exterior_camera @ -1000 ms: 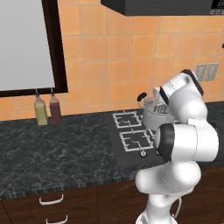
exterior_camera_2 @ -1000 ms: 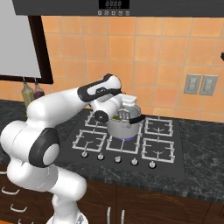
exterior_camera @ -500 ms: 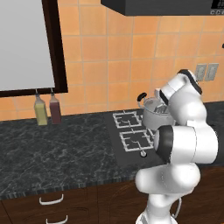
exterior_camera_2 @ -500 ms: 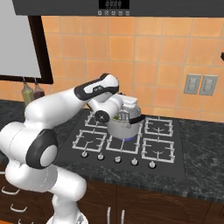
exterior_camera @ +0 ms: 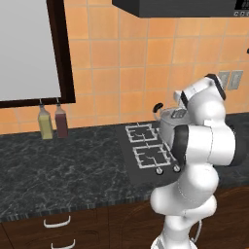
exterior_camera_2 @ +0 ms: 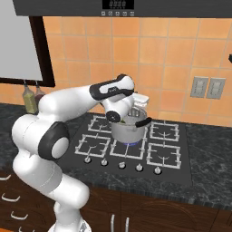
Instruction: Put the lime and broccoli in the pot. Retrieve the spatula and lightly stir the vegetables in the pot.
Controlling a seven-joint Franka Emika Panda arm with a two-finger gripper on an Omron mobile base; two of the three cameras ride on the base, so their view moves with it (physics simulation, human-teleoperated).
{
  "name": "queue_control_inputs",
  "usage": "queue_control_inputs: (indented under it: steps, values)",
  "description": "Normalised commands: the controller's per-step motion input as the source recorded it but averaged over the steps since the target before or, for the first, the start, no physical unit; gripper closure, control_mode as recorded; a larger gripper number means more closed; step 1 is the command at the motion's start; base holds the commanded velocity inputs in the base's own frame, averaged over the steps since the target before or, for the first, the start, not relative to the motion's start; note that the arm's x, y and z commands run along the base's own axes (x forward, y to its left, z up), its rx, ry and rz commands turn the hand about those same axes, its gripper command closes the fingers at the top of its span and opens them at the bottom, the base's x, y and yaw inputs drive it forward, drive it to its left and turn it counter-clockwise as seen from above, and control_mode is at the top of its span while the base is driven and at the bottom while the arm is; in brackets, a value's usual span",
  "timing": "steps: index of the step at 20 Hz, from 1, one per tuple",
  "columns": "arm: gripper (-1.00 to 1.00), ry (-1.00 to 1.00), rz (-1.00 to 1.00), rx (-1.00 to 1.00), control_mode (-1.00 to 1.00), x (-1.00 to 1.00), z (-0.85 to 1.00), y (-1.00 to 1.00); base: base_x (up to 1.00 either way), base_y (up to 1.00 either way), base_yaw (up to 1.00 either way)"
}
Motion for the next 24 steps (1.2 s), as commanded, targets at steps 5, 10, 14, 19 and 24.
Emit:
queue_control_inputs:
  steps: [5,10,14,19,24]
  values:
    - [1.00,0.10,-0.01,0.00,-1.00,-0.06,0.00,0.00,0.00,0.00,0.00]
    - [1.00,0.02,-0.01,0.00,-1.00,-0.58,0.00,0.00,0.00,0.00,0.00]
    - [1.00,0.03,-0.05,0.03,-1.00,-0.83,0.00,0.00,0.00,0.00,0.00]
    - [1.00,0.16,-0.08,0.12,-1.00,-0.79,0.03,-0.06,0.00,0.00,0.00]
    - [1.00,0.19,-0.05,0.12,-1.00,-0.04,-0.33,-0.07,0.00,0.00,0.00]
